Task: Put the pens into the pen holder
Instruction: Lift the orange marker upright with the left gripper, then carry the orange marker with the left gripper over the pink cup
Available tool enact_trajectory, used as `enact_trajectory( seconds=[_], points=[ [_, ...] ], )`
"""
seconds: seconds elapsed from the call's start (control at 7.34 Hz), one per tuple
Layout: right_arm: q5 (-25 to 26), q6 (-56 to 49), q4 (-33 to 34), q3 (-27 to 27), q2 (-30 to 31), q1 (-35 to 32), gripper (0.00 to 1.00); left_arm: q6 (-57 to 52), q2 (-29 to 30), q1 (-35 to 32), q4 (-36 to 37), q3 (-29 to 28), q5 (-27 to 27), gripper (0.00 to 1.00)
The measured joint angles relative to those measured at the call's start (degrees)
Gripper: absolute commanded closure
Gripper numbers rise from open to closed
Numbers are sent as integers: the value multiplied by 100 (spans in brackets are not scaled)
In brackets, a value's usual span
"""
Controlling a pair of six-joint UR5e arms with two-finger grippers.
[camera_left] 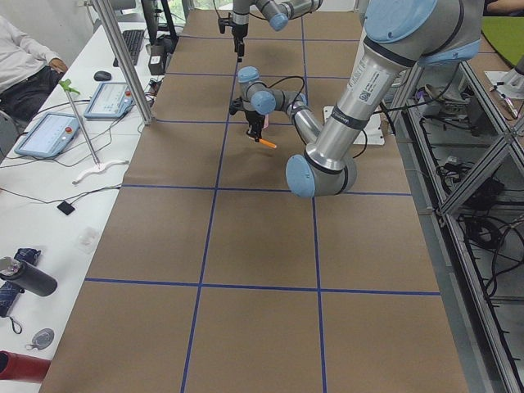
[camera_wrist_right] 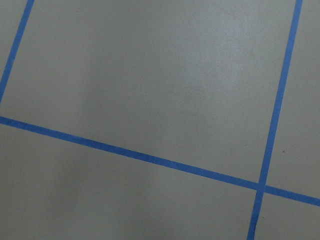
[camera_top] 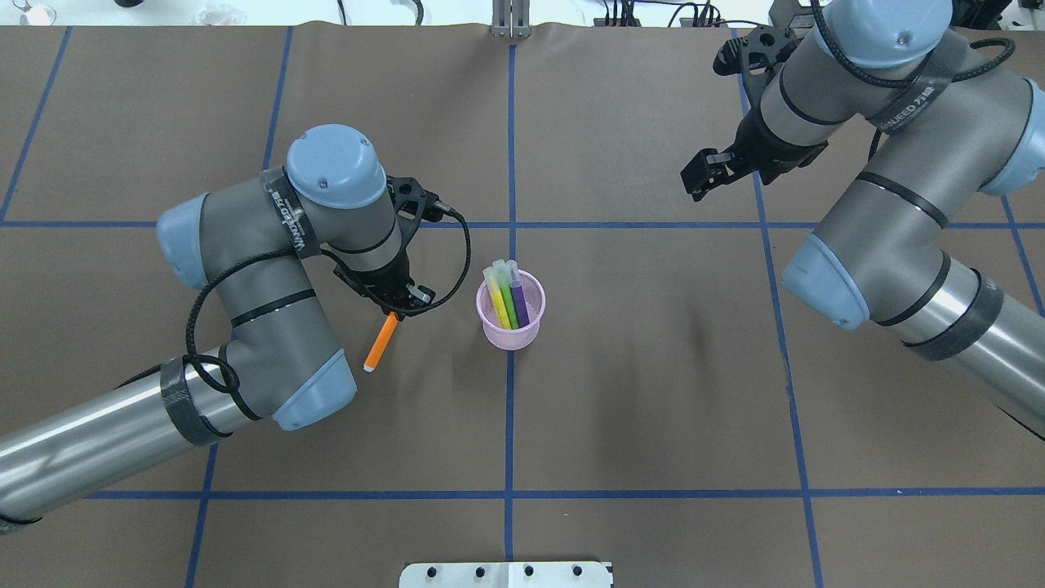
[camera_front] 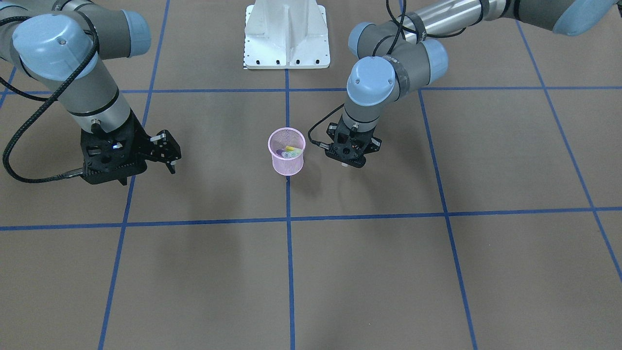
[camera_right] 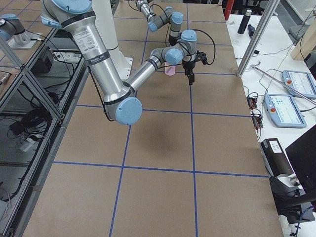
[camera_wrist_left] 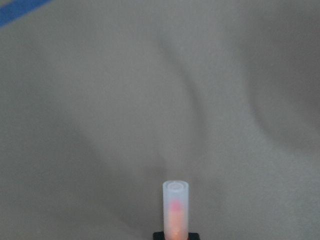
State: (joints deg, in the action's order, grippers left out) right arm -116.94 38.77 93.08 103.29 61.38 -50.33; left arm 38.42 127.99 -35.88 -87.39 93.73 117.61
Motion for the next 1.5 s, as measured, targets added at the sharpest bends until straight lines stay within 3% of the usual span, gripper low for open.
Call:
enact_trajectory(
  seconds=[0.27,0.54,0.95,1.5],
  points=[
    [-9,-1,0,-1,-2,-27,0,36,-12,-302,-72,543,14,100],
    [-6,-1,0,-2,-5,-36,0,418,-51,-443,-939,763,11,100],
    [-4,-9,0,-8,-4,-51,0,1354,-487,-422,-3825,711,-277,100],
    [-4,-10,0,-10,0,-56,0,1672,-592,-126,-6559,-72,-1516,100]
  ],
)
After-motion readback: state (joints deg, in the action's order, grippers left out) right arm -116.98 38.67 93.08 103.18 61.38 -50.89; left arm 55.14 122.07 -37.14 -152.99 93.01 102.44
